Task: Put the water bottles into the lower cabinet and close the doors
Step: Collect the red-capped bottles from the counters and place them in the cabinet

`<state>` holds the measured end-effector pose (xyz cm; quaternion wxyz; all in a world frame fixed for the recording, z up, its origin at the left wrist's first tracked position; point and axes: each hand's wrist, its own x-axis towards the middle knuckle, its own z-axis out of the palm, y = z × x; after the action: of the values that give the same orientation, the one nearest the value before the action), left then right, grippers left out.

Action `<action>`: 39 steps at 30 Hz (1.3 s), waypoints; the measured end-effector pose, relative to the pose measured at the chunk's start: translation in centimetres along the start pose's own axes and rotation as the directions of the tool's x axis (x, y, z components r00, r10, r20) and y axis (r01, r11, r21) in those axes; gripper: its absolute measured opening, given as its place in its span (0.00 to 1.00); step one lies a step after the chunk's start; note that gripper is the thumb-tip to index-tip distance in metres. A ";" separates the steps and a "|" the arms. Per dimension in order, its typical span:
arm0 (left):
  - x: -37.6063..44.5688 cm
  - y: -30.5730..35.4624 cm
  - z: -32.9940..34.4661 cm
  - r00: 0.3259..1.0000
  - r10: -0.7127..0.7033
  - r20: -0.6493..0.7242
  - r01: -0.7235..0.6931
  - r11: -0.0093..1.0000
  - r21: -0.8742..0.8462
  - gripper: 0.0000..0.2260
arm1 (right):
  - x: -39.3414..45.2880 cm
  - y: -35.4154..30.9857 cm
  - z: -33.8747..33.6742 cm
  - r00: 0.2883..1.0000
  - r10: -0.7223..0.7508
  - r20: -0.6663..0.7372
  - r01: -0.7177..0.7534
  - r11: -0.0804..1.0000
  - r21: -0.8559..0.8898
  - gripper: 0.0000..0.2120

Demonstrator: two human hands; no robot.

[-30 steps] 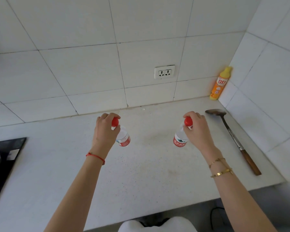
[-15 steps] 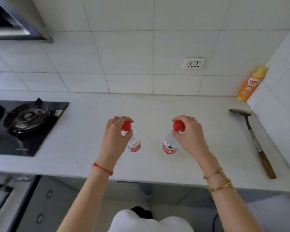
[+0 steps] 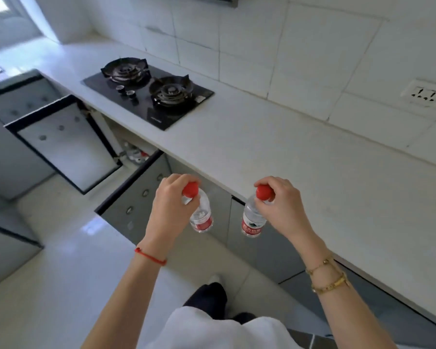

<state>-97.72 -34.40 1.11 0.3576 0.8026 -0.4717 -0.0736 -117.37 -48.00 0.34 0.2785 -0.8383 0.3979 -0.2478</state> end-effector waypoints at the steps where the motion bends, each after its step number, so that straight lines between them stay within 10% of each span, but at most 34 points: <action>1: -1.3 -0.9 -1.0 0.999 -0.031 -0.017 0.031 1.000 0.006 0.13 | -0.4 -1.0 1.0 0.999 -0.019 0.030 0.018 1.000 0.011 0.11; 21: -17.9 -24.8 -23.8 0.881 -0.373 -0.292 0.395 0.919 0.018 0.13 | -5.6 -26.8 26.5 0.869 -0.327 0.372 0.282 0.944 0.172 0.12; 39: -9.6 -43.9 -35.9 0.868 -0.409 -0.282 0.416 0.909 -0.036 0.12 | 2.9 -41.1 45.4 0.804 -0.371 0.465 0.357 0.926 0.122 0.11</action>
<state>-55.71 4.62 -2.92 0.3871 0.8914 -0.2342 -0.0264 -65.11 -16.37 -4.55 0.3275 -0.9297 0.1448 -0.0867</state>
